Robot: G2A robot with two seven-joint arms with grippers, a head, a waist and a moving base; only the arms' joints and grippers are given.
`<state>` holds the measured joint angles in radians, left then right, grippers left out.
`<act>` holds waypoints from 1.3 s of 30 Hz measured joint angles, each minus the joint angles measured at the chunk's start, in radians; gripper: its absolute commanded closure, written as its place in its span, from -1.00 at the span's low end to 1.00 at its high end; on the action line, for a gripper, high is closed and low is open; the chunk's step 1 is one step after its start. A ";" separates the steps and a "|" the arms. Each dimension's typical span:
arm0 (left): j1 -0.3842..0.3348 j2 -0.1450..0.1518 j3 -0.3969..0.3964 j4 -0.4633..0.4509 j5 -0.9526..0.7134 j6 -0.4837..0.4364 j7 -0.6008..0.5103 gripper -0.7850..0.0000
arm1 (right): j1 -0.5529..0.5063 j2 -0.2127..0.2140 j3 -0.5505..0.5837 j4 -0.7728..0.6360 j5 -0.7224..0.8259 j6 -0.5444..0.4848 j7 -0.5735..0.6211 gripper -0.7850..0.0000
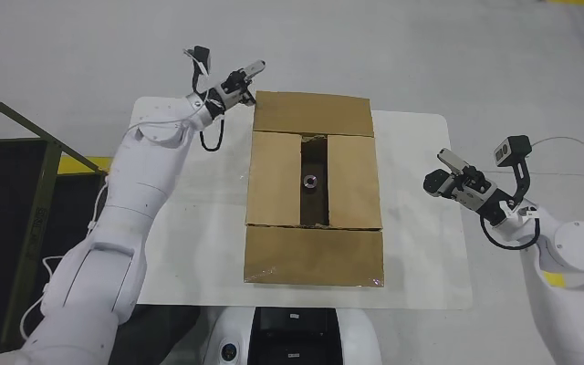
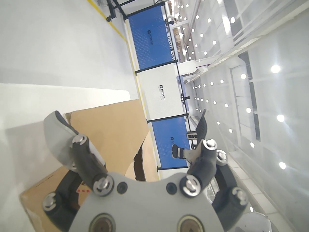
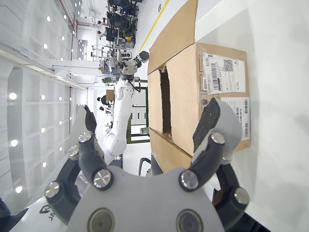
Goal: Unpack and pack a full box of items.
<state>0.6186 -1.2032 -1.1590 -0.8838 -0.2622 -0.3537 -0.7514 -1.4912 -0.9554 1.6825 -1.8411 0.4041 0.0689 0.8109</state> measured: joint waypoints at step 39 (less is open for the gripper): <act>0.305 0.207 -0.618 -0.321 -0.076 -0.019 -0.575 -1.00 | 0.000 0.000 0.000 0.000 0.000 0.000 0.000 -1.00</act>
<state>0.9236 -0.9959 -1.7767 -1.2051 -0.3382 -0.3730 -1.3266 -1.4912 -0.9554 1.6825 -1.8411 0.4041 0.0689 0.8109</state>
